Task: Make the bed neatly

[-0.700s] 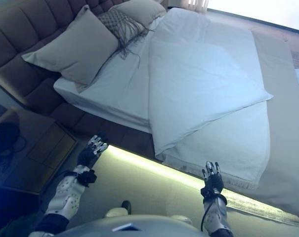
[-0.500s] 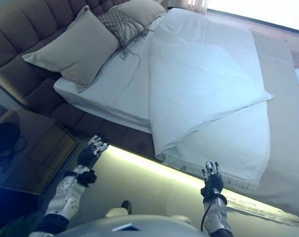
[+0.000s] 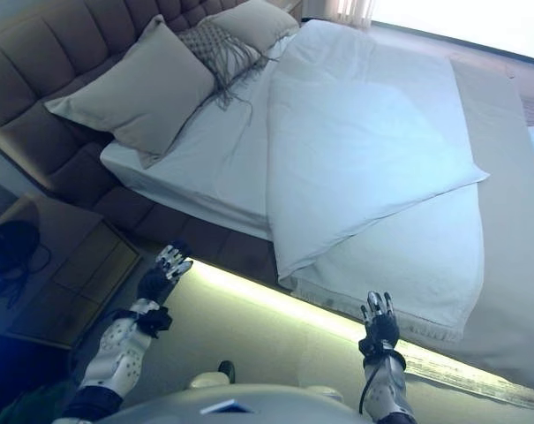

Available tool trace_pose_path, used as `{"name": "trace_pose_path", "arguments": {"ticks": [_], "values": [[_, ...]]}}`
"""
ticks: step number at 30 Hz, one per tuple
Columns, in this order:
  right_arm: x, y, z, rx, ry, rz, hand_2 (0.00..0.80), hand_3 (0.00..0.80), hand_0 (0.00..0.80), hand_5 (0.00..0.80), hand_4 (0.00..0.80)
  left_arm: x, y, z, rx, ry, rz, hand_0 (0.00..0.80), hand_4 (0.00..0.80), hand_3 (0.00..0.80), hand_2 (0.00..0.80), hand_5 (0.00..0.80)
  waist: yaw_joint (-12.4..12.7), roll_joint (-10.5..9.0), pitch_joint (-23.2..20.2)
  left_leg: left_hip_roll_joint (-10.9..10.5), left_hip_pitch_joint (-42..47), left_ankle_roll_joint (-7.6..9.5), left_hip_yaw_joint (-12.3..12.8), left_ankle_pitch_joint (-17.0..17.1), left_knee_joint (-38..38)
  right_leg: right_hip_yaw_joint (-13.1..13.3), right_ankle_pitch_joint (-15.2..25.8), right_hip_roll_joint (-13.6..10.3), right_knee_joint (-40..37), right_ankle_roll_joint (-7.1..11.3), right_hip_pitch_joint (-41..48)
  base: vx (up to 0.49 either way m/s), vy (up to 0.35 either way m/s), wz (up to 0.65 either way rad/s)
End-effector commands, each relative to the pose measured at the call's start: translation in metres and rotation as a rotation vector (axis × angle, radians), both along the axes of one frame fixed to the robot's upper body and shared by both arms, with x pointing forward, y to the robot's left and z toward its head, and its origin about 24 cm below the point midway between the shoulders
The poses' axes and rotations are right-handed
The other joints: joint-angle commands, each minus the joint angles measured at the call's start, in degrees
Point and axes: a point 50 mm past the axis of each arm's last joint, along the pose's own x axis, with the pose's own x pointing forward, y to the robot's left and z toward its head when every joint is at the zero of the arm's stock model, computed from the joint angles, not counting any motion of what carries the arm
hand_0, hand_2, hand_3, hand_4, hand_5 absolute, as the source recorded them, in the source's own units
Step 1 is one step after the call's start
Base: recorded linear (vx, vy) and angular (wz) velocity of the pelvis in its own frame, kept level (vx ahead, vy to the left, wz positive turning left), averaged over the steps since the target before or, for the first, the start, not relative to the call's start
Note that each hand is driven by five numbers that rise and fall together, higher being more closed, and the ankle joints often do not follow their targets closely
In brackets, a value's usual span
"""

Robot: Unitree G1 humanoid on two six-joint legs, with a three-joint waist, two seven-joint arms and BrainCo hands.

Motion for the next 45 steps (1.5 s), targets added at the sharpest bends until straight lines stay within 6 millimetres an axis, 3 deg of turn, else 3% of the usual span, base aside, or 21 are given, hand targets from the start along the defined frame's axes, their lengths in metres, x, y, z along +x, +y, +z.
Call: {"name": "trace_pose_path", "arguments": {"ticks": [1, 10, 18, 20, 23, 25, 27, 29, 32, 34, 36, 38, 43, 45], "values": [[0.023, -0.012, 0.023, -0.069, -0.14, 0.013, 0.0, 0.0, 0.0, 0.0, 0.0, 0.018, -0.001, 0.018, 0.003, -0.128, -0.014, 0.0, 0.0, 0.0, 0.0, 0.0, -0.12, 1.28, -0.23, -0.25, 2.97, 2.08, 3.01, -5.45, 0.36, -2.24, 6.91, -0.68, -0.23, 2.05, -5.97, 0.0, 0.0, 0.0], [0.023, -0.013, 0.024, -0.068, -0.139, 0.011, 0.0, 0.0, 0.0, 0.0, 0.0, 0.017, -0.001, 0.018, -0.01, -0.126, -0.014, 0.0, 0.0, 0.0, 0.0, 0.0, -0.25, 1.39, 0.14, -0.6, 3.42, 2.48, 3.31, -5.49, 0.58, -2.11, 6.62, -1.58, 1.15, 2.3, -6.17, 0.013, 0.02, 0.0], [0.02, -0.014, 0.024, -0.06, -0.142, 0.003, 0.0, 0.0, 0.0, 0.0, 0.0, 0.014, 0.005, 0.015, -0.022, -0.099, 0.042, 0.0, 0.0, 0.0, 0.0, 0.0, -0.33, 1.05, 1.25, -2.46, 2.86, 4.71, 2.7, -7.28, 4.29, -0.28, 5.65, -4.54, 7.03, 3.11, -7.4, 0.054, 0.103, -0.01], [0.024, -0.012, 0.025, -0.058, -0.152, 0.007, 0.0, 0.0, 0.0, 0.0, 0.0, 0.015, 0.006, 0.015, 0.009, -0.09, 0.034, 0.0, 0.0, 0.0, 0.0, 0.0, -0.18, 0.72, 2.12, -3.75, 1.53, 6.05, 1.95, -8.8, 7.83, 0.92, 6.48, -6.31, 11.49, 3.0, -8.92, 0.012, 0.148, -0.02], [0.032, -0.012, 0.031, -0.058, -0.191, 0.0, 0.0, 0.0, 0.0, 0.0, 0.0, 0.019, 0.007, 0.013, 0.036, -0.076, 0.017, 0.0, 0.0, 0.0, 0.0, 0.0, -0.34, 1.03, 3.8, -6.38, -0.83, 9.37, 0.07, -11.72, 13.72, 4.09, 8.88, -9.04, 24.94, 2.12, -13.21, 0.021, 0.211, 0.02], [0.033, -0.012, 0.034, -0.05, -0.209, -0.019, 0.0, 0.0, 0.0, 0.0, 0.0, 0.021, 0.006, 0.013, 0.051, -0.073, -0.014, 0.0, 0.0, 0.0, 0.0, 0.0, -0.97, 2.66, 5.2, -8.0, -0.97, 11.69, -0.94, -13.21, 15.4, 7.11, 11.93, -9.24, 40.61, 1.47, -20.47, 0.052, 0.331, 0.11], [0.028, -0.009, 0.031, -0.034, -0.198, -0.003, 0.0, 0.0, 0.0, 0.0, 0.0, 0.024, 0.009, 0.019, 0.059, -0.083, -0.028, 0.0, 0.0, 0.0, 0.0, 0.0, -1.55, 3.76, 6.57, -8.89, -0.68, 12.43, -0.31, -13.95, 16.75, 7.61, 14.53, -8.75, 48.48, 1.67, -27.19, 0.094, 0.237, 0.37], [0.023, -0.006, 0.027, -0.034, -0.176, 0.021, 0.0, 0.0, 0.0, 0.0, 0.0, 0.026, 0.011, 0.023, 0.053, -0.089, -0.016, 0.0, 0.0, 0.0, 0.0, 0.0, -1.39, 3.29, 6.93, -9.57, 0.29, 11.93, -0.5, -14.61, 16.9, 5.88, 16.31, -9.88, 43.26, 2.5, -27.26, 0.218, -0.013, 0.25], [0.025, -0.003, 0.026, -0.029, -0.167, 0.044, 0.0, 0.0, 0.0, 0.0, 0.0, 0.027, 0.016, 0.027, 0.049, -0.09, 0.038, 0.0, 0.0, 0.0, 0.0, 0.0, -0.98, 0.82, 7.08, -10.4, 2.14, 9.82, -1.9, -16.63, 17.13, 3.41, 20.51, -13.03, 23.58, 4.31, -23.81, 0.352, -0.278, 0.17], [0.035, -0.005, 0.03, -0.036, -0.181, 0.059, 0.0, 0.0, 0.0, 0.0, 0.0, 0.025, 0.023, 0.026, 0.047, -0.082, 0.069, 0.0, 0.0, 0.0, 0.0, 0.0, -0.35, -0.61, 7.26, -9.83, 2.95, 8.43, -2.15, -18.76, 17.86, 1.85, 22.46, -14.47, 11.31, 5.42, -21.52, 0.383, -0.371, 0.1], [0.042, -0.005, 0.032, -0.043, -0.184, 0.07, 0.0, 0.0, 0.0, 0.0, 0.0, 0.019, 0.03, 0.024, 0.052, -0.072, 0.084, 0.0, 0.0, 0.0, 0.0, 0.0, 0.02, -0.85, 7.32, -8.46, 3.66, 7.68, -2.43, -19.93, 18.2, 0.19, 22.73, -13.62, 2.88, 6.04, -21.09, 0.363, -0.323, -0.09], [0.042, -0.004, 0.033, -0.046, -0.181, 0.08, 0.0, 0.0, 0.0, 0.0, 0.0, 0.012, 0.034, 0.021, 0.056, -0.06, 0.099, 0.0, 0.0, 0.0, 0.0, 0.0, 0.29, -1.11, 7.16, -7.43, 4.17, 7.45, -2.97, -20.57, 18.34, -0.14, 22.44, -13.16, 2.24, 6.12, -20.82, 0.323, -0.306, -0.02], [0.032, -0.004, 0.03, -0.051, -0.14, 0.097, 0.0, 0.0, 0.0, 0.0, 0.0, -0.007, 0.036, 0.012, 0.047, -0.014, 0.11, 0.0, 0.0, 0.0, 0.0, 0.0, 0.07, -1.51, 5.04, -2.56, 6.18, 5.26, -4.55, -21.74, 19.39, 2.82, 17.6, -10.86, 6.52, 6.06, -19.31, 0.389, -0.429, 0.25], [0.028, -0.006, 0.029, -0.055, -0.114, 0.1, 0.0, 0.0, 0.0, 0.0, 0.0, -0.019, 0.041, 0.007, 0.037, 0.018, 0.109, 0.0, 0.0, 0.0, 0.0, 0.0, -0.3, -0.91, 4.41, 0.75, 7.5, 3.54, -4.98, -18.52, 19.49, 3.8, 14.21, -8.4, 9.51, 5.41, -19.17, 0.386, -0.487, 0.16]]}}
